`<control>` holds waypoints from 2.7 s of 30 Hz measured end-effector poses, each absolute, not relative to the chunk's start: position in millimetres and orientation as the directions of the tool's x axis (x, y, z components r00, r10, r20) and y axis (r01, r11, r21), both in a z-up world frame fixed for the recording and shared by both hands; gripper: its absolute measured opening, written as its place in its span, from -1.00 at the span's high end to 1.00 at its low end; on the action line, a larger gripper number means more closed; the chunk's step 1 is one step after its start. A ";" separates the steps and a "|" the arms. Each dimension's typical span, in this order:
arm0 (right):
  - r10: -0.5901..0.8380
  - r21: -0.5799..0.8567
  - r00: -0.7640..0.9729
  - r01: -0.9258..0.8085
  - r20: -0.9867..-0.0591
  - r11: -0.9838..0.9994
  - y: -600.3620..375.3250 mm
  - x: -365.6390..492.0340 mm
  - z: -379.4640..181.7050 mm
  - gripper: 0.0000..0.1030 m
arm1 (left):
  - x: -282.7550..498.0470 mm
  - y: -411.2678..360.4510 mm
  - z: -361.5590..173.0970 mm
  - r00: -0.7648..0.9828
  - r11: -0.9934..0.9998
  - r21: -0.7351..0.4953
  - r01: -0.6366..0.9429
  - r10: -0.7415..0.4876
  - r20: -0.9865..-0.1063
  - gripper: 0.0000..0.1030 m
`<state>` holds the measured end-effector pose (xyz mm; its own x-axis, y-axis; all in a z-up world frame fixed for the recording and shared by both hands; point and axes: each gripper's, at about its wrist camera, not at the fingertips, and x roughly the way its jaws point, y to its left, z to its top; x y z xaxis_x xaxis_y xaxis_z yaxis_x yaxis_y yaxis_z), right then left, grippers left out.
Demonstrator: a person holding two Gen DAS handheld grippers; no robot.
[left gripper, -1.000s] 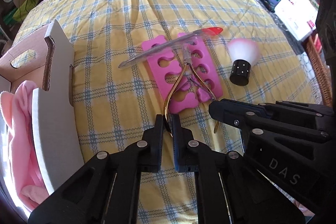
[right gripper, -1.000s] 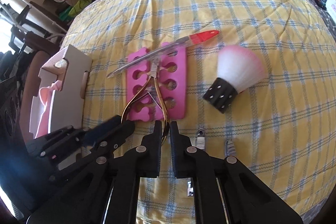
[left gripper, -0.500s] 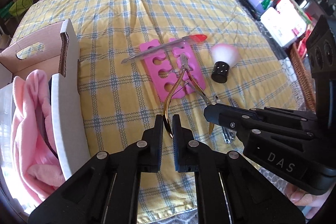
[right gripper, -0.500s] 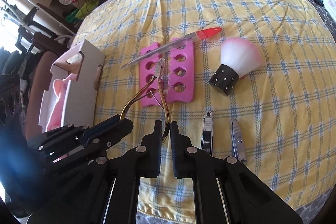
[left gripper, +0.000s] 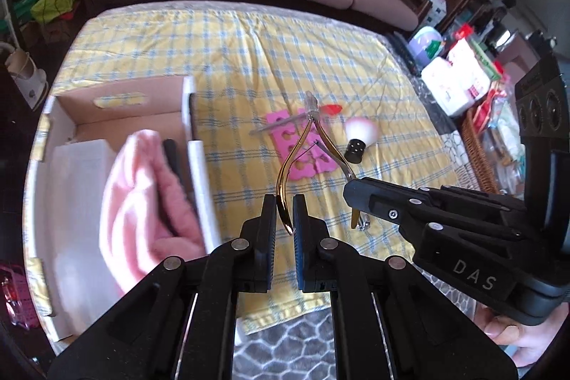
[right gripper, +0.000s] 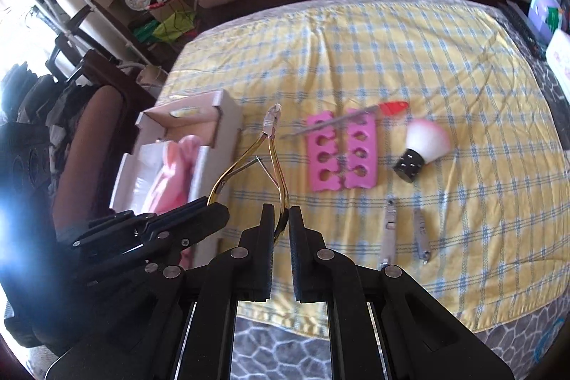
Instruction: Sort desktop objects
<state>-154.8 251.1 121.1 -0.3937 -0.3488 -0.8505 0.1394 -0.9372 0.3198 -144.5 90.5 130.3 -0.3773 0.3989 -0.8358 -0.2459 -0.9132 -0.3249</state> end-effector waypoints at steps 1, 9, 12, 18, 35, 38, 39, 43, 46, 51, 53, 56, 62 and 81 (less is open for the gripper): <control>-0.351 0.317 -0.395 0.151 -0.849 -0.936 240.9 -152.5 126.2 0.86 | -141.0 78.6 136.1 -0.386 -0.913 -0.329 -0.240 0.401 -0.831 0.85; -0.384 0.312 -0.375 0.240 -0.844 -0.919 155.3 -139.7 140.0 0.86 | -117.7 -5.7 151.6 -0.435 -0.932 -0.314 -0.180 0.361 -0.825 0.85; -0.402 0.319 -0.357 0.271 -0.843 -0.908 120.6 -134.4 135.6 0.85 | -110.4 -35.3 145.9 -0.437 -0.937 -0.317 -0.149 0.350 -0.829 0.85; -0.419 0.322 -0.317 0.315 -0.851 -0.893 67.2 -126.1 119.6 0.86 | -100.8 -75.3 129.2 -0.428 -0.937 -0.332 -0.110 0.346 -0.835 0.85; -0.410 0.326 -0.242 0.322 -0.879 -0.889 24.9 -126.9 61.6 0.86 | -96.1 -107.6 76.3 -0.369 -0.943 -0.329 -0.054 0.325 -0.871 0.84; -0.413 0.328 -0.240 0.326 -0.879 -0.887 20.8 -127.9 60.9 0.86 | -95.6 -113.4 73.2 -0.365 -0.945 -0.324 -0.047 0.318 -0.875 0.84; -0.414 0.328 -0.238 0.328 -0.879 -0.886 19.5 -127.9 61.0 0.86 | -95.2 -115.4 72.6 -0.366 -0.944 -0.326 -0.047 0.320 -0.874 0.84; -0.412 0.326 -0.237 0.330 -0.880 -0.886 15.1 -128.1 60.7 0.86 | -94.5 -115.0 73.0 -0.364 -0.955 -0.291 -0.057 0.291 -0.885 0.79; -0.410 0.326 -0.239 0.323 -0.880 -0.888 16.8 -127.6 61.0 0.86 | -92.6 -114.9 76.2 -0.367 -0.954 -0.293 -0.066 0.297 -0.882 0.67; -0.363 0.273 -0.254 0.328 -0.897 -0.904 19.0 -126.4 62.7 0.87 | -92.3 -115.1 79.8 -0.360 -0.941 -0.333 -0.065 0.334 -0.871 0.57; -0.356 0.268 -0.255 0.323 -0.899 -0.908 22.0 -126.7 62.4 0.87 | -91.6 -114.7 82.3 -0.366 -0.942 -0.328 -0.065 0.328 -0.871 0.57; -0.356 0.271 -0.251 0.317 -0.900 -0.909 26.8 -125.3 61.8 0.87 | -91.5 -114.1 85.7 -0.371 -0.944 -0.324 -0.069 0.325 -0.870 0.50; -0.373 0.292 -0.237 0.316 -0.897 -0.903 29.1 -119.9 62.1 0.80 | -91.1 -113.1 91.8 -0.374 -0.948 -0.311 -0.074 0.315 -0.872 0.32; -0.227 0.227 -0.511 0.064 -0.829 -0.972 229.6 -104.8 151.7 -0.49 | -111.2 7.7 149.0 -0.403 -0.917 -0.283 -0.281 0.380 -0.832 -0.54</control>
